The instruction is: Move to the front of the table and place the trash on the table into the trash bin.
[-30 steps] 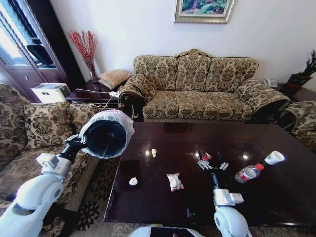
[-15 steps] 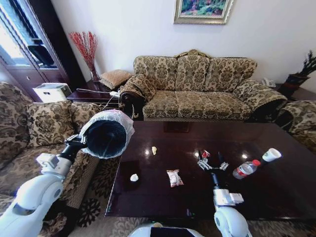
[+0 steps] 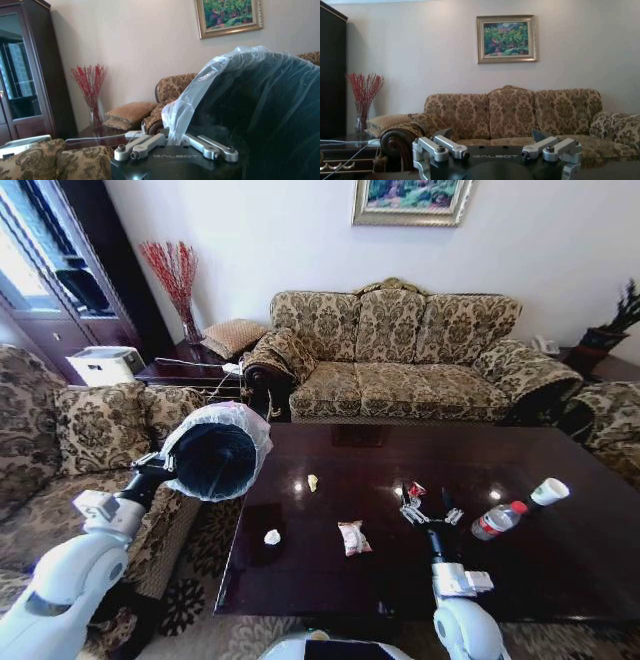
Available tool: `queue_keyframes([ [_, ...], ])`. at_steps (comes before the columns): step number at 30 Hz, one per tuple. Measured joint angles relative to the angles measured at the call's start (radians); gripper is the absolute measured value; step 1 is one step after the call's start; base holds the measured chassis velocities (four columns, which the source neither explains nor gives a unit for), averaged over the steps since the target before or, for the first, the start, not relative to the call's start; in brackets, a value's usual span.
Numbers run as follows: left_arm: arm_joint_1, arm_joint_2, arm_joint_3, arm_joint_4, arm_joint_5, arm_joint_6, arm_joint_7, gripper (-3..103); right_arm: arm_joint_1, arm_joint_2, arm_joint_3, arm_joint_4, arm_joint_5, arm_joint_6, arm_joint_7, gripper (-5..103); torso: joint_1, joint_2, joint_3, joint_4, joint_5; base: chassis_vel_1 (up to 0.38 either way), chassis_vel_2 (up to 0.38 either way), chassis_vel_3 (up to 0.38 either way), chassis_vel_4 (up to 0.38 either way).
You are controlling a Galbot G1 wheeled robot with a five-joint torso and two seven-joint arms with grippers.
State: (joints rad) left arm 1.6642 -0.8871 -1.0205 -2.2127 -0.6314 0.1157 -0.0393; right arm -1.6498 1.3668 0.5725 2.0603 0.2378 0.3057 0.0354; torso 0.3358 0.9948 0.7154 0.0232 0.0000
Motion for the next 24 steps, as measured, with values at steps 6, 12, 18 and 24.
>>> queue_keyframes([
  [6, 0.000, 0.000, 0.000, 0.000, 0.000, 0.000, 0.000, 0, 0.000, 0.000, 0.000, 0.000, 0.000, 0.000, 0.000, 100, 0.000, 0.000, 0.000, 0.0002, -0.0002, 0.191, -0.180, -0.195, 0.183],
  [12, 0.000, 0.000, 0.000, 0.000, 0.000, 0.000, 0.000, 0, -0.001, 0.000, 0.000, 0.000, 0.000, 0.000, 0.000, 100, -0.002, 0.001, -0.001, 0.0003, -0.0002, 0.147, -0.148, -0.147, 0.137],
  [18, 0.000, 0.000, 0.000, 0.000, 0.000, 0.000, 0.000, 0, -0.002, 0.000, -0.001, 0.004, -0.001, -0.004, 0.000, 100, 0.001, 0.000, 0.000, -0.0003, -0.0002, 0.007, -0.022, -0.003, 0.007],
  [24, 0.000, 0.000, 0.000, 0.000, 0.000, 0.000, 0.000, 0, -0.030, -0.013, -0.024, 0.092, -0.025, -0.076, 0.004, 100, 0.001, 0.000, 0.000, -0.0003, 0.0000, -0.033, 0.012, 0.018, -0.026],
])
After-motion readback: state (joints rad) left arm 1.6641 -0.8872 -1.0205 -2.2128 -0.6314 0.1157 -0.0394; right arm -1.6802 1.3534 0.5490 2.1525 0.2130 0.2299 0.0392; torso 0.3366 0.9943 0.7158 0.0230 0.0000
